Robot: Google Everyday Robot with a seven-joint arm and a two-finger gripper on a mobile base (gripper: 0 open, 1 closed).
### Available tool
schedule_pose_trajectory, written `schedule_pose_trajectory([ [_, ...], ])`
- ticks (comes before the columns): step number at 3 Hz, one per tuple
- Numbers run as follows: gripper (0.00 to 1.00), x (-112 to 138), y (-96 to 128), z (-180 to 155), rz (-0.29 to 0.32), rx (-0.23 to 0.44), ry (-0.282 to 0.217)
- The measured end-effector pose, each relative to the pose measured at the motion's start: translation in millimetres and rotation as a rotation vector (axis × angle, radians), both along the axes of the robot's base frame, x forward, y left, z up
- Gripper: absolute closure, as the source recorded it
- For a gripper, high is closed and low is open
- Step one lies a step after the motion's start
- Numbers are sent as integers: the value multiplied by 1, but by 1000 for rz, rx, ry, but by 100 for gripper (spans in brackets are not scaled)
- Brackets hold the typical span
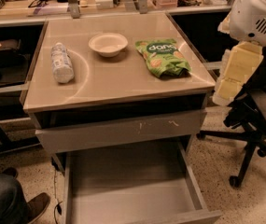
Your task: Place green rice chip bag into middle drawer
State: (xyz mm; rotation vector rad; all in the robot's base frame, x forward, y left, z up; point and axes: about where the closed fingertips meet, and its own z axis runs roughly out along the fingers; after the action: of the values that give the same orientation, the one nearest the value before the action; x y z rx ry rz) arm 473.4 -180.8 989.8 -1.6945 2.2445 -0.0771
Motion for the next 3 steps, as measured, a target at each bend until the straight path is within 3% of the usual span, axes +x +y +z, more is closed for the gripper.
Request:
schedule_pose_trajectory([
  [1,0,25,17,-8,-43,62,-22],
  [2,0,65,32,-16,-125,76,-20],
  [3,0,104,38,-25,-199,43,-16],
])
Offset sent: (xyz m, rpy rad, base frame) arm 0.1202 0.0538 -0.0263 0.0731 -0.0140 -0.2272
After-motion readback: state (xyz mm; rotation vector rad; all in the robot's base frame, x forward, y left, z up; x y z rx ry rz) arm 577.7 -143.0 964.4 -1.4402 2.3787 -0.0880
